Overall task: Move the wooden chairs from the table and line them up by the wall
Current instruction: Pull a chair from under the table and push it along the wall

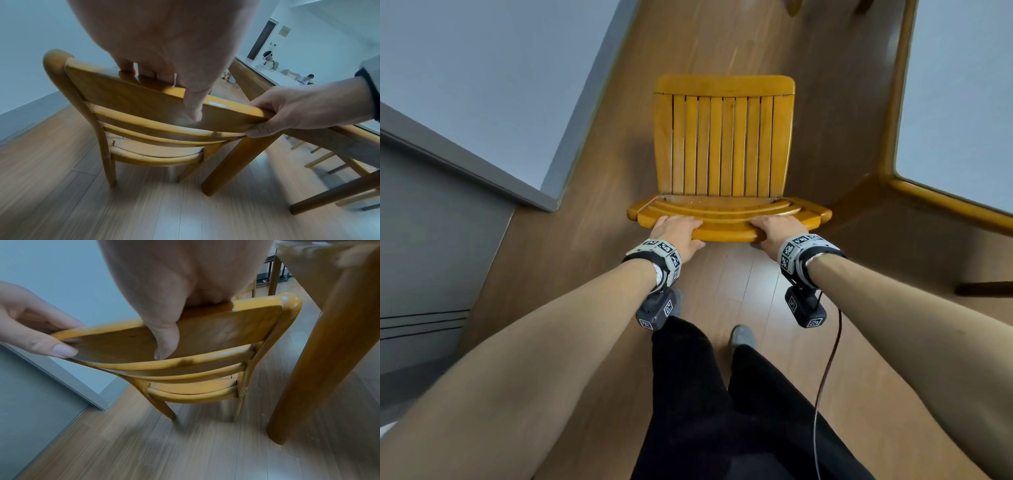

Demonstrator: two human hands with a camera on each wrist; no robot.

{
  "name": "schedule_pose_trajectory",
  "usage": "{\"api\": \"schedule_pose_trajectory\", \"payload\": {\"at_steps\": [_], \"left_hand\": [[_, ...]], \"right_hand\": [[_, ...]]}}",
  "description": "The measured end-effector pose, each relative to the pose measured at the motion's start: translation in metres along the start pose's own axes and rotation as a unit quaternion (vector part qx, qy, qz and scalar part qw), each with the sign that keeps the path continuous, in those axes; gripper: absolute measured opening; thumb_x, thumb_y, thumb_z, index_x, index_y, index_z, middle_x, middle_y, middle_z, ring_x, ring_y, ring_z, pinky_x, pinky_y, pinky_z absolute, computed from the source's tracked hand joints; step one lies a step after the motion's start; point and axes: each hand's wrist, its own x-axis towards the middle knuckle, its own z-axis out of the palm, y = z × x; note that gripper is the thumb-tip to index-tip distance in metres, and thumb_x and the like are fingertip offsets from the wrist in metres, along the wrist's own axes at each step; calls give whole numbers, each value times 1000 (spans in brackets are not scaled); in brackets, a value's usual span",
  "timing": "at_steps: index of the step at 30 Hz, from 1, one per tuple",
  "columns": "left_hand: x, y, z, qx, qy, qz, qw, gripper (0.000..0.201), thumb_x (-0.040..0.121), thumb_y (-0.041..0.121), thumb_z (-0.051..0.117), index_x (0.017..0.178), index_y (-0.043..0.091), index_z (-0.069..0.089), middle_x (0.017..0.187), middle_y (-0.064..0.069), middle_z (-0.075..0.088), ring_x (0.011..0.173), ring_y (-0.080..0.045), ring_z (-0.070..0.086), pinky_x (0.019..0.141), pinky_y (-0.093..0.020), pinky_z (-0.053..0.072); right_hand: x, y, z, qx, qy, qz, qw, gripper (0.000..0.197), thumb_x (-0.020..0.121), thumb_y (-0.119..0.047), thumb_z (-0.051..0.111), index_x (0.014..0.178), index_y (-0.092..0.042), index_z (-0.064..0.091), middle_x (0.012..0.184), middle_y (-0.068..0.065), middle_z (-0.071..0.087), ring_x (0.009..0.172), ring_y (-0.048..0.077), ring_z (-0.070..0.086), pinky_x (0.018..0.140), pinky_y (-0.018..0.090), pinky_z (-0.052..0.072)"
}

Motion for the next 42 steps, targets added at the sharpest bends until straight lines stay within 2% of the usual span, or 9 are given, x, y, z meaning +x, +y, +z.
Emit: {"api": "schedule_pose_trajectory", "payload": {"at_steps": [5,12,16,21,24,26,31,38,42], "left_hand": [[-5,20,4,-18,32,-16,999,46,99,44,52,142,26,51,140,1,57,129,-25,48,111,-42,29],[18,24,-10,-28,50,-43,997,46,100,44,51,143,28,49,136,0,58,124,-25,49,107,-40,31],[35,20,-26,-38,59,-57,996,42,101,40,52,140,28,52,127,-2,61,119,-26,50,103,-39,33],[60,10,-47,-53,14,-72,996,35,97,38,59,132,37,56,113,-4,56,111,-30,53,98,-41,39],[59,-4,-53,-44,2,-61,997,43,94,37,64,136,33,54,116,-6,58,108,-30,56,92,-39,44],[58,-20,-55,-33,8,-67,997,36,93,35,67,128,32,61,111,-5,65,104,-29,62,83,-35,48],[62,-33,-67,13,-47,-64,997,25,93,41,65,116,32,68,103,1,67,92,-22,62,67,-29,43],[90,-34,-120,12,-40,-53,998,46,95,40,63,138,30,56,124,-1,63,109,-25,61,74,-31,46],[115,-38,-162,-10,-28,-64,998,39,95,37,64,132,27,62,117,-1,67,102,-25,63,74,-32,48]], "right_hand": [[-1,18,-11,-44,17,-28,999,11,94,-31,64,103,-25,63,99,2,68,94,27,64,88,41,51],[27,31,-35,-98,44,-64,992,31,94,-27,60,125,-25,61,119,3,67,108,27,61,94,38,44],[45,35,-53,-84,52,-66,993,26,95,-31,60,120,-25,64,114,2,68,104,26,61,93,39,46],[57,32,-77,-59,18,-52,997,24,94,-28,62,118,-27,65,106,3,69,98,27,62,85,38,51],[58,36,-78,-68,22,-54,996,37,88,-13,63,124,-23,63,115,4,68,107,28,61,93,41,49],[58,41,-80,-79,37,-37,995,42,85,-11,65,126,-21,63,117,6,68,112,29,59,99,42,46],[59,48,-92,-91,-11,18,996,28,89,-15,60,112,-30,65,109,5,67,105,32,60,85,40,51],[86,45,-143,-85,7,50,995,26,90,-13,61,107,-32,69,97,0,67,96,27,61,77,41,54],[116,48,-184,-80,4,41,996,26,90,-13,61,109,-28,70,103,3,68,101,29,61,79,40,53]]}}
